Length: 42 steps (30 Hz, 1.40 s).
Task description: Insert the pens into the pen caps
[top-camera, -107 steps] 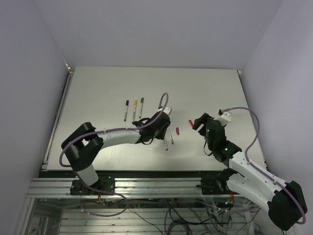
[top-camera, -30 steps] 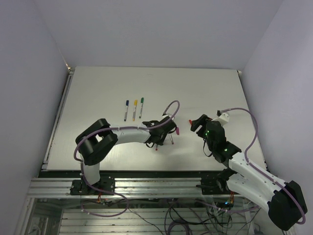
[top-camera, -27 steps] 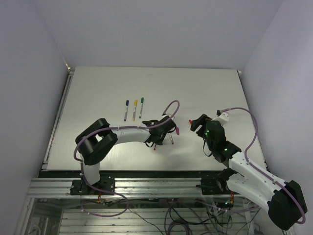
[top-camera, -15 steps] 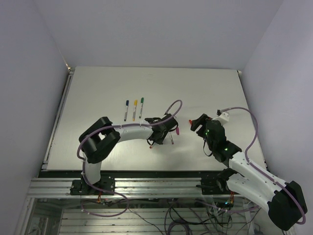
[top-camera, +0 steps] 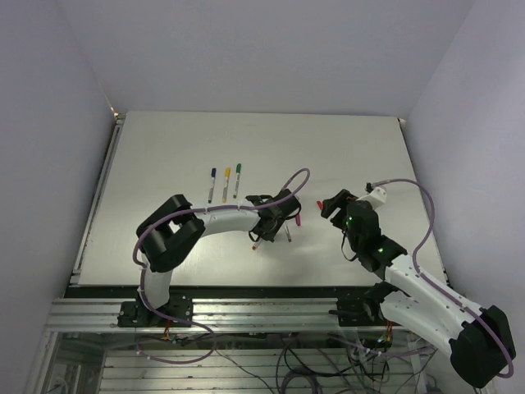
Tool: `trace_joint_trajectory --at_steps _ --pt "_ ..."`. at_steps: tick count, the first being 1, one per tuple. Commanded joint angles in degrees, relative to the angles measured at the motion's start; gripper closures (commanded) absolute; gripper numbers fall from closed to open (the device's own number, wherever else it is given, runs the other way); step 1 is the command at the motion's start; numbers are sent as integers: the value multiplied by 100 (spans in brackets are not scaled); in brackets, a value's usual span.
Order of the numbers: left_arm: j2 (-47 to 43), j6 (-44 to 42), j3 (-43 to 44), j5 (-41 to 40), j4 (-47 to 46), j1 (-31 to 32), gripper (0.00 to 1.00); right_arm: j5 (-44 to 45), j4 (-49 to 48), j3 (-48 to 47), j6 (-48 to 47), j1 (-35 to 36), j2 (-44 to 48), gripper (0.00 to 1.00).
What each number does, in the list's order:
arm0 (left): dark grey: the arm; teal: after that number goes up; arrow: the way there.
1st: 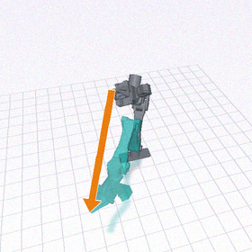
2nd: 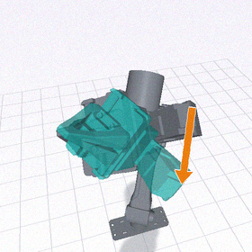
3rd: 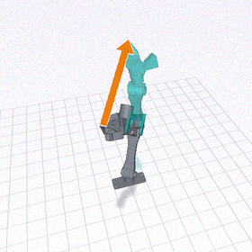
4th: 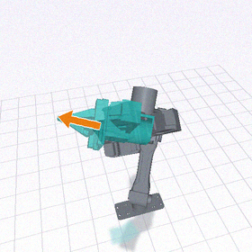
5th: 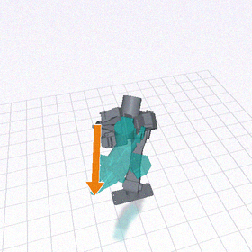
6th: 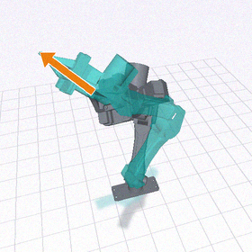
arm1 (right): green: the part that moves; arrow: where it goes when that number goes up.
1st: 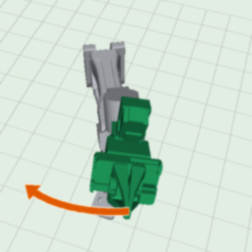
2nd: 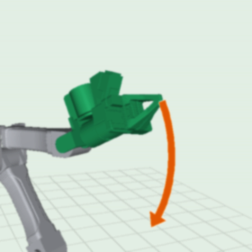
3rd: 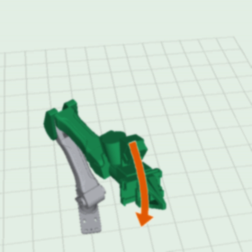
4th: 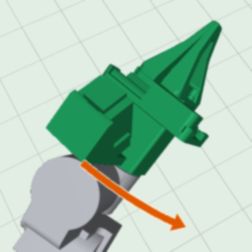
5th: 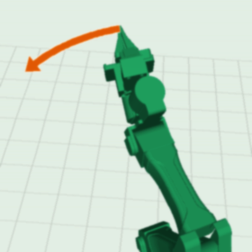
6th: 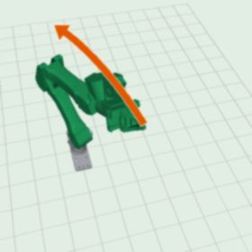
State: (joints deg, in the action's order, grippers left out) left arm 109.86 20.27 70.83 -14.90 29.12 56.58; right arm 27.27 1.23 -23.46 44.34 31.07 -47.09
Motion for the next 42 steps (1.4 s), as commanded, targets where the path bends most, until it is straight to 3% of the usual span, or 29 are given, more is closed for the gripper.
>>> trace_joint_trajectory --at_steps 1,8,19,23,31,42 --pt "498 -76 -457 497 453 -87 93 288 72 -223 -126 -40 -94 34" --pt "-243 -81 -779 641 -87 -173 93 696 654 -966 -535 -68 -1198 37" --pt "-1798 -2 -1371 724 -1040 -189 93 -149 833 -2065 -1533 -579 -3276 39" --pt "-2414 151 -1760 902 -1495 -192 93 -424 834 -2349 -1878 -738 -3795 45" --pt "-3163 555 -2478 1388 -2403 -286 93 -952 677 -2387 -2075 -952 -4179 55" --pt "-3266 929 -2972 2406 -3447 -492 93 -1337 501 -2413 -2369 -962 -4443 60"
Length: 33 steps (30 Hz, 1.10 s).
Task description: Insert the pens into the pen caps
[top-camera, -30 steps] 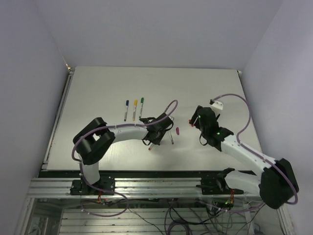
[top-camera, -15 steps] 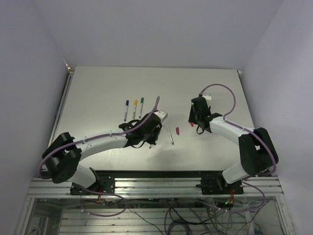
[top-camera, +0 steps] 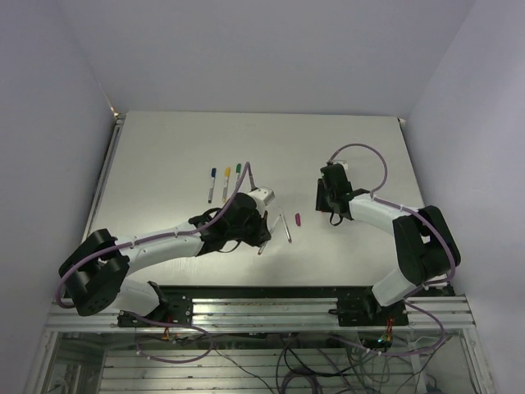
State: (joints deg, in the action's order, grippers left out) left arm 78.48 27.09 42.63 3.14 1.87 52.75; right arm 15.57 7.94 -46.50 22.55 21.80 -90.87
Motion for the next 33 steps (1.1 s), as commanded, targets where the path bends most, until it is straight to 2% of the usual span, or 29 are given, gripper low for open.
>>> trace_joint_trajectory --at_steps 1,6,21,26,29,33 --pt "-123 293 -196 695 -817 -136 93 -162 -170 -125 -203 -36 -101 60" --pt "-178 469 -423 986 -1170 -296 93 -205 -154 -210 -244 -36 -283 61" --pt "-233 455 -467 1164 -1142 -446 93 -204 7 -295 -130 -36 -721 70" --pt "-234 455 -457 1196 -1138 -466 93 -165 157 -334 -54 -36 -816 86" --pt "-246 425 -449 1185 -1096 -481 93 -319 163 -291 2 -36 -850 99" --pt "-241 409 -485 1188 -1095 -501 93 -520 120 -260 79 -36 -865 100"
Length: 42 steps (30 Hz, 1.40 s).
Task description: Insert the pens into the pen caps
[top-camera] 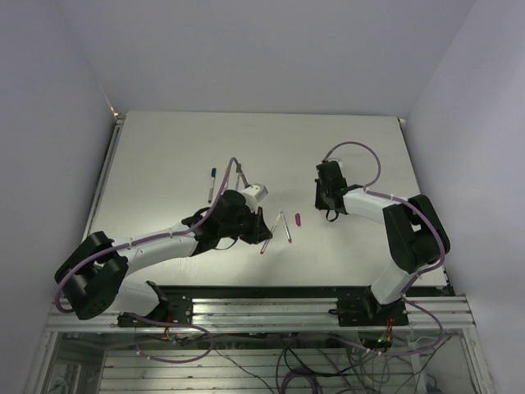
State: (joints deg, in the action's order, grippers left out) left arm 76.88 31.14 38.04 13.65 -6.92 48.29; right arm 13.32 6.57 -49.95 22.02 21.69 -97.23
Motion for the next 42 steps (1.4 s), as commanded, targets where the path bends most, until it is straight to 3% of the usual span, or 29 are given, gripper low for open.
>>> trace_joint_trajectory --at_steps 1,15,25,37,42 --pt "-98 17 -56 129 -263 -57 93 -353 216 112 142 -27 -173 100" --pt "-185 66 -357 110 -1005 -84 93 -1229 -784 722 510 -21 1917 100" --pt "64 760 -610 677 -2815 -80 93 -2484 -3313 2171 1224 48 3987 100" --pt "148 479 -122 117 -2859 355 93 -2163 -5207 2843 1485 794 4257 100" --pt "137 526 -189 -6 -3140 381 93 -1967 -5372 2809 1355 1084 4205 100"
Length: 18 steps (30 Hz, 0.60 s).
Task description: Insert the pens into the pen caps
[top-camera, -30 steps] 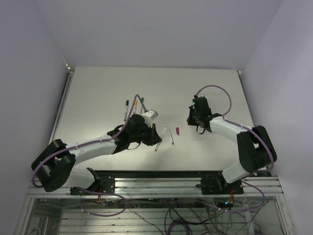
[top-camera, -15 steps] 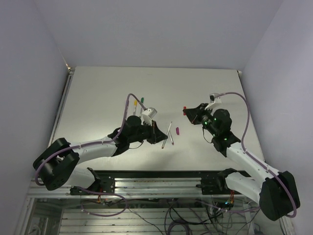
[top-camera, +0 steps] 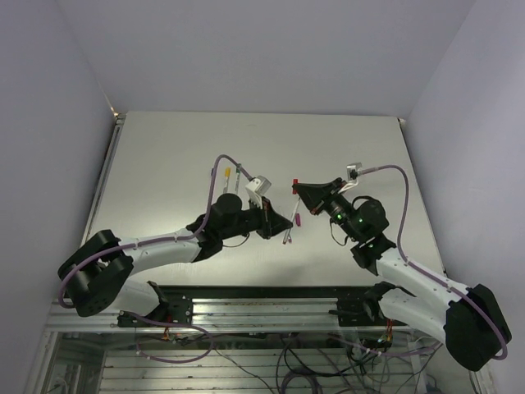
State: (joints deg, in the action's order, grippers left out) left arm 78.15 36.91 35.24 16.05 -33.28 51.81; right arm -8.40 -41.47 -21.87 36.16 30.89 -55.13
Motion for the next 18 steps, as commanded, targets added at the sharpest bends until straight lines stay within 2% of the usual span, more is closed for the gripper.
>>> trace_joint_trajectory --at_steps 1,9,18 --pt "-33 -59 69 -295 -515 32 93 234 -586 -1 -72 185 -8 100" --pt "-368 -89 -179 -569 -694 41 93 442 -593 74 -174 215 159 100" --pt "-415 -131 -234 -525 -750 79 93 486 -680 25 -149 224 55 100"
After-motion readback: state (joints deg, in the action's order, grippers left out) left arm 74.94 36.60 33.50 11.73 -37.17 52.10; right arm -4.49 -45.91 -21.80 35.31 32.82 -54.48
